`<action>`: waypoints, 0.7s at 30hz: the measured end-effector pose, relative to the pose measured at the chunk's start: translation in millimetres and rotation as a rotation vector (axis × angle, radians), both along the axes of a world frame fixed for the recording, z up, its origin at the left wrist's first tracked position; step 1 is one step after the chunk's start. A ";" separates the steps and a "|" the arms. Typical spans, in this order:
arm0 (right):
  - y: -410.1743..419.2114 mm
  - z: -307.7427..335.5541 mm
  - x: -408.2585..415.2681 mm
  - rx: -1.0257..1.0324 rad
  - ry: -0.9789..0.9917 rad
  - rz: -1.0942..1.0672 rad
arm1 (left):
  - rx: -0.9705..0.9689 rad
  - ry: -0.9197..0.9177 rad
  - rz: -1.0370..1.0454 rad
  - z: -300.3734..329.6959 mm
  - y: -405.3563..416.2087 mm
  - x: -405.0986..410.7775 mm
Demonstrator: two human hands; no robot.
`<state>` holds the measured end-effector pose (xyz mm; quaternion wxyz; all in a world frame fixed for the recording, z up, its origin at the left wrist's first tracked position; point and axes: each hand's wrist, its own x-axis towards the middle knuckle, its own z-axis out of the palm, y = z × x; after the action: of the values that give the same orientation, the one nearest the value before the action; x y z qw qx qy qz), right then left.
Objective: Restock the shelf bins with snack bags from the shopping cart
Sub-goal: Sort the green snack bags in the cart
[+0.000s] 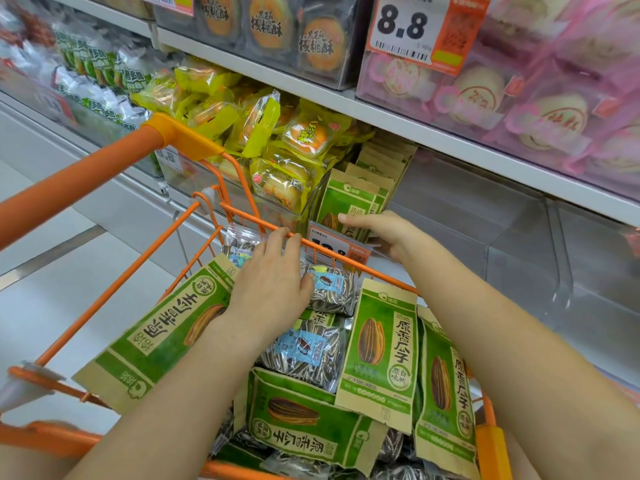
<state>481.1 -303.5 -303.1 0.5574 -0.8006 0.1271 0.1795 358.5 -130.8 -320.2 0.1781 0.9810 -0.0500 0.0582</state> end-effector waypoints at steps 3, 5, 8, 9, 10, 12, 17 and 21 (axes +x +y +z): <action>-5.5 -1.4 3.4 0.021 -0.033 -0.067 | -0.003 0.001 0.004 0.0 -0.1 0.2; -5.5 -1.7 6.0 0.040 -0.075 -0.063 | -0.002 0.002 0.002 0.1 -0.6 0.3; 2.6 0.1 5.6 0.048 -0.087 0.034 | -0.014 0.007 0.000 0.0 -1.3 0.6; 3.4 -1.8 7.2 0.034 -0.087 0.049 | -0.017 0.007 -0.001 -0.2 -1.1 0.8; 3.1 -2.9 8.0 0.018 -0.083 0.047 | -0.019 0.007 -0.002 -0.3 -0.9 0.7; 1.5 -2.4 6.7 0.009 -0.080 0.022 | -0.024 0.002 -0.003 -0.7 -0.2 0.3; -17.3 10.8 -17.8 0.002 -0.169 -0.065 | -0.015 -0.015 -0.005 -1.5 1.1 -0.2; -54.0 19.9 -79.0 -0.027 -0.414 -0.145 | -0.042 -0.078 0.003 -1.4 1.9 0.5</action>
<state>402.1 -357.5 -283.2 0.5724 -0.8164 0.0695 -0.0307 359.0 -128.8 -321.6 0.1963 0.9742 -0.0541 0.0977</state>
